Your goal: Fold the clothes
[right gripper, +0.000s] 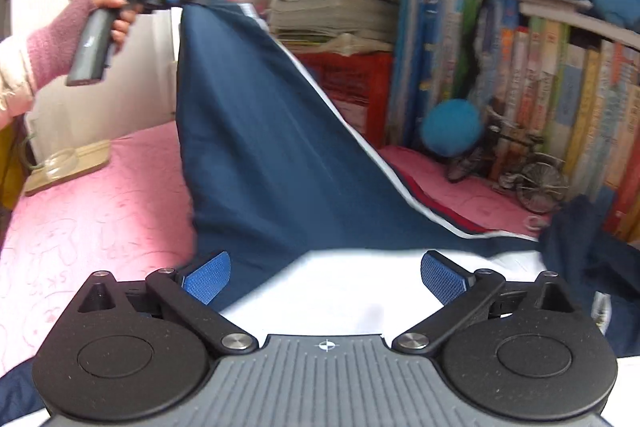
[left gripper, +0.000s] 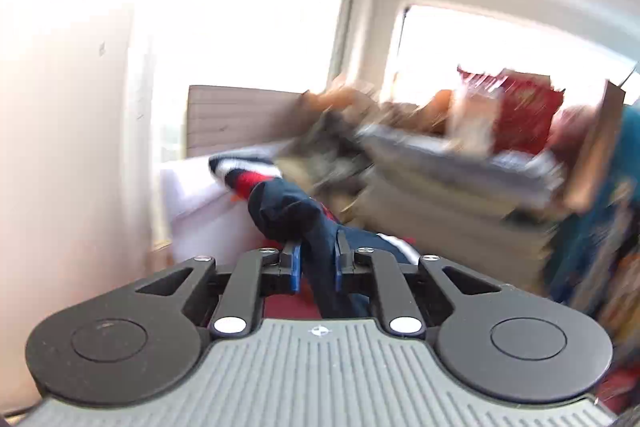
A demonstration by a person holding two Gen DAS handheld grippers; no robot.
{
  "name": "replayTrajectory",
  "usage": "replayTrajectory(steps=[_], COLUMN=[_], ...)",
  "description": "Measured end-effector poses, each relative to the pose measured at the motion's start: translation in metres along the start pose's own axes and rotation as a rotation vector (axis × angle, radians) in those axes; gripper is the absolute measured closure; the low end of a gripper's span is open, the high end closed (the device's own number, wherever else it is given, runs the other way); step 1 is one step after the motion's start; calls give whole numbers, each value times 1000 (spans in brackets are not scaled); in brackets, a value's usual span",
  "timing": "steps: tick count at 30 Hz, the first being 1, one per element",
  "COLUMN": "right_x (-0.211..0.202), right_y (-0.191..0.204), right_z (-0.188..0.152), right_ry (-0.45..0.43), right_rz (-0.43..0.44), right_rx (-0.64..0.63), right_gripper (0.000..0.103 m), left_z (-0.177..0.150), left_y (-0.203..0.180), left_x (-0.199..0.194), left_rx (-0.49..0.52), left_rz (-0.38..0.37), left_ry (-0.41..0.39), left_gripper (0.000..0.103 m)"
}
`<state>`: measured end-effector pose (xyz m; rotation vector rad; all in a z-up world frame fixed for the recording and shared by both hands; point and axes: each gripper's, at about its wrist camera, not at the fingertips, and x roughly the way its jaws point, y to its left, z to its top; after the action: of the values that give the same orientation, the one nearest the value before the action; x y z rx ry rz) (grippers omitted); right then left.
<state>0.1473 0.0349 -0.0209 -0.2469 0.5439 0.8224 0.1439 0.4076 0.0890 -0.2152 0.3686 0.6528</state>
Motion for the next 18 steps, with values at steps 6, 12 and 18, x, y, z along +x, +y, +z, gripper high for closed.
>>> replayTrajectory(steps=[6,12,18], right_x=[14,30,31], right_y=[-25,-25,-25], right_z=[-17,-27,-28], right_ry=[78,133,138], right_rz=[-47,-68,-67], right_rx=[70,43,55], right_gripper=[1,0,0], left_z=[-62,-82,-89], left_y=[1,-11,-89], left_x=[51,38,-73], left_rx=[88,89,270], left_rz=[150,174,-244], left_ry=[263,231,57], left_gripper=[68,49,49])
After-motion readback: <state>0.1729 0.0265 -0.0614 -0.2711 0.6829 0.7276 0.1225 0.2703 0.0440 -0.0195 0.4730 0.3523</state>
